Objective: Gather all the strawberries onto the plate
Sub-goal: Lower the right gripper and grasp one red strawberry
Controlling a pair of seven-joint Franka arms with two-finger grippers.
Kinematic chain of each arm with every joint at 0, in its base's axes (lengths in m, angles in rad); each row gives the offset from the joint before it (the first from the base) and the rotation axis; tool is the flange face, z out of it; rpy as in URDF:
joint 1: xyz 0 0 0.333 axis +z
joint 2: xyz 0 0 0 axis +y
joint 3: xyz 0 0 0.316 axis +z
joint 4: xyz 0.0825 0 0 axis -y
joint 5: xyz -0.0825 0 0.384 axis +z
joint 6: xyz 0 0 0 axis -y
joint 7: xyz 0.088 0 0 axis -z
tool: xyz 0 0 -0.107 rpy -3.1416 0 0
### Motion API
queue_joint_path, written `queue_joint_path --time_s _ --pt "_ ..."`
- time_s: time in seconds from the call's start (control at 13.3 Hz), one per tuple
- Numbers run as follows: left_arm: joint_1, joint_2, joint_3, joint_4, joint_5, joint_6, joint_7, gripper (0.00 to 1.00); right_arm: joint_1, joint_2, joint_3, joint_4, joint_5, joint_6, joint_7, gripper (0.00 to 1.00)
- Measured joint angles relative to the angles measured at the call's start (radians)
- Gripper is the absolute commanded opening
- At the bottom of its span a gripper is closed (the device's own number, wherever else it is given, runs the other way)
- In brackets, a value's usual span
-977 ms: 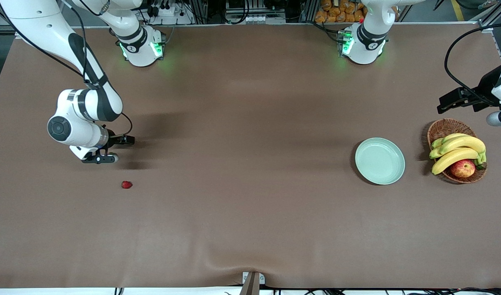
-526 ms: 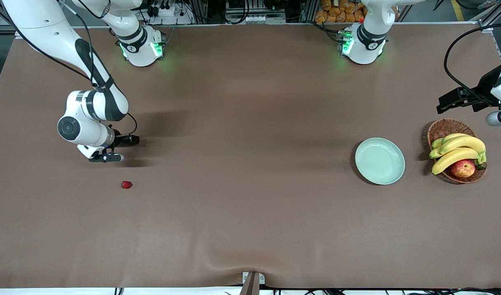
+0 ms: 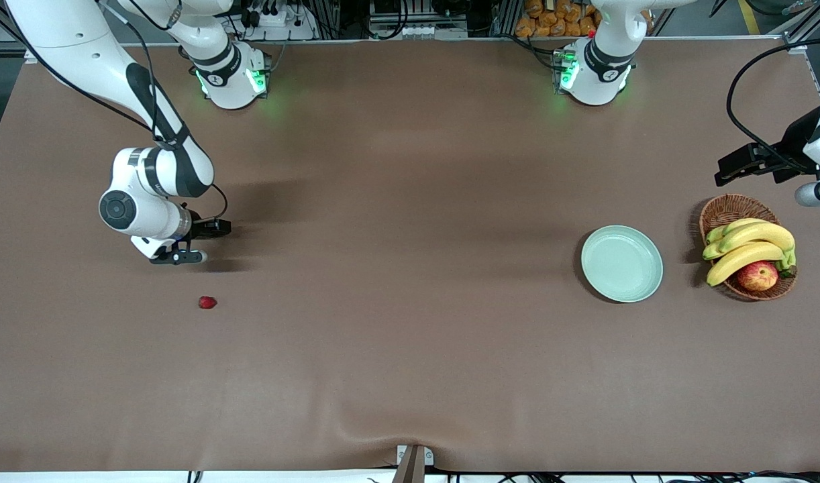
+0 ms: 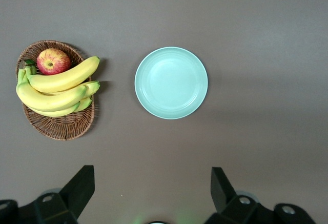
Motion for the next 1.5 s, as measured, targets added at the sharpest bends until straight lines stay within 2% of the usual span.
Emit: queue_joint_path --time_s 0.3,0.38,0.53,0.6,0.68,0.75,1.28,1.5 --pt "0.0 0.0 -0.001 0.0 0.0 0.0 0.0 1.0 0.0 0.0 0.0 -0.003 0.0 -0.001 0.0 1.0" --pt "-0.001 0.0 -0.001 0.0 0.0 0.0 0.0 1.0 0.0 0.0 0.0 -0.003 0.0 -0.001 0.0 0.84" --pt "-0.001 0.0 -0.001 0.0 0.0 0.0 0.0 1.0 0.0 0.0 0.0 -0.004 0.0 -0.001 0.0 0.45" --pt "-0.001 0.0 -0.001 0.0 0.0 0.0 0.0 1.0 0.0 -0.002 0.0 -0.003 0.0 -0.002 0.0 0.31" --pt "-0.001 0.0 -0.001 0.0 0.0 0.0 0.0 1.0 0.0 -0.009 0.001 -0.003 0.0 -0.007 0.0 0.22" --pt "-0.001 0.0 -0.001 0.0 0.0 0.0 0.0 1.0 0.0 -0.013 -0.001 -0.003 -0.001 -0.009 0.0 0.2" --pt "0.0 0.0 -0.001 0.001 0.0 0.0 0.0 1.0 0.005 -0.02 0.002 -0.002 -0.001 -0.022 -0.001 0.2" --pt "0.003 0.0 0.002 0.001 0.0 0.0 0.0 1.0 0.027 -0.068 0.004 0.006 -0.001 -0.045 -0.001 0.2"
